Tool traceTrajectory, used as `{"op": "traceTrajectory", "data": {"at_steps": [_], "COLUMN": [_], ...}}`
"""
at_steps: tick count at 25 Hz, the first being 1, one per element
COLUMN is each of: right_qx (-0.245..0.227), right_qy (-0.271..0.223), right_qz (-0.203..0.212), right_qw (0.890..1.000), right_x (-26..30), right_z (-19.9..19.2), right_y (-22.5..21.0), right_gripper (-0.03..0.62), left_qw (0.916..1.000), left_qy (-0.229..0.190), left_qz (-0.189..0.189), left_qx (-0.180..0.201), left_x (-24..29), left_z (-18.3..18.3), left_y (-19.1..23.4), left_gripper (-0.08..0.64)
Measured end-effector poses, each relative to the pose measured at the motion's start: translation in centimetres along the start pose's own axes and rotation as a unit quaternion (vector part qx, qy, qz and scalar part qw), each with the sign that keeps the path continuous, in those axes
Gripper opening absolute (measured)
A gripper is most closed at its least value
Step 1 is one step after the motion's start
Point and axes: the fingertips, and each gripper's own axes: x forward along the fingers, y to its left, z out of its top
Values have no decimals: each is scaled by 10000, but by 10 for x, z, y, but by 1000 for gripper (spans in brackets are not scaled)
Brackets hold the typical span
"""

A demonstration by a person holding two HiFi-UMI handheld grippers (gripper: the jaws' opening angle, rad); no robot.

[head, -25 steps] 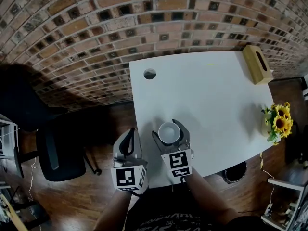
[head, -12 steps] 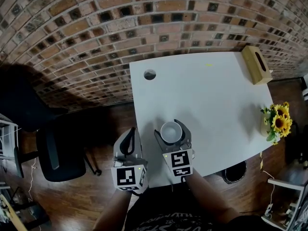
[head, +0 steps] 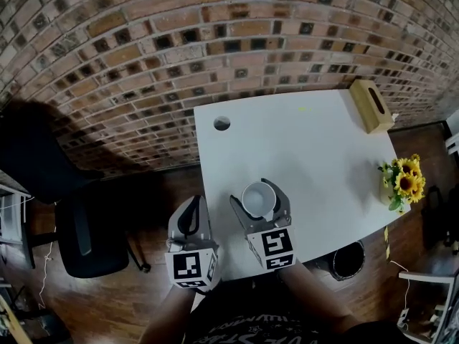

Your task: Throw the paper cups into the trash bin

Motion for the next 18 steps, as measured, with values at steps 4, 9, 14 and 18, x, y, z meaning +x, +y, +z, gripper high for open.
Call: {"op": "traceTrajectory", "data": {"at_steps": [4,9,14,18], "right_qx": [8,-55,-161,-147], "right_qy": [-79,-294,-430,-443], "right_qz": [72,228,311,366], "right_qw": [9999,9993,9985,9982], "right_x": [-12,-26,-36,-40], "right_z": [15,41,58,64], "right_y": [1,6,9,9], "right_gripper": [345,345,345,345], "left_qw": [9999,9996,9996,9995], "left_qy": [-90,-216,-236,-311], "left_qz": [56,183,112,-15], "left_qx": [2,-73,-96,-113], "left_x": [-9,-24,-33,-32], "left_z": [19,45,57,63], "left_y": [-2,-5,-13,-23], "left_gripper": [5,5,5,5]}}
